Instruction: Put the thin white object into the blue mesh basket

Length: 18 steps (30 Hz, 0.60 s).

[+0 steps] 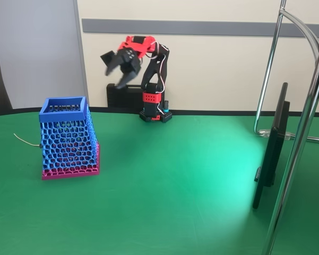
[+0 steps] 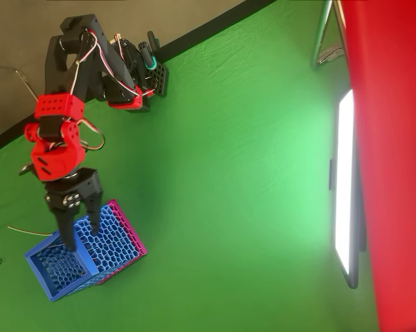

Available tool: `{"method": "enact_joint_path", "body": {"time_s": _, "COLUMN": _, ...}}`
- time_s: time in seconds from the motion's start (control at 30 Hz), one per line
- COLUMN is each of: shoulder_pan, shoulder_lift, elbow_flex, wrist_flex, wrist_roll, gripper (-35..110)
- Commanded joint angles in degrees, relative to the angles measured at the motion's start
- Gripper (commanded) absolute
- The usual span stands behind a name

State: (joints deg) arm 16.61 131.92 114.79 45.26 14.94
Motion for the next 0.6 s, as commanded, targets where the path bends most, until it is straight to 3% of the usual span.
{"method": "enact_joint_path", "body": {"time_s": 0.0, "shoulder_pan": -3.96, "shoulder_lift": 6.59, "elbow_flex": 6.33, "wrist_flex": -2.02, "wrist_roll": -3.78, "gripper": 27}}
{"method": "enact_joint_path", "body": {"time_s": 0.4, "shoulder_pan": -12.57, "shoulder_lift": 29.09, "elbow_flex": 35.77, "wrist_flex": -6.86, "wrist_roll": -13.01, "gripper": 18}}
{"method": "enact_joint_path", "body": {"time_s": 0.57, "shoulder_pan": -13.80, "shoulder_lift": 36.65, "elbow_flex": 45.26, "wrist_flex": -6.59, "wrist_roll": -14.33, "gripper": 0}}
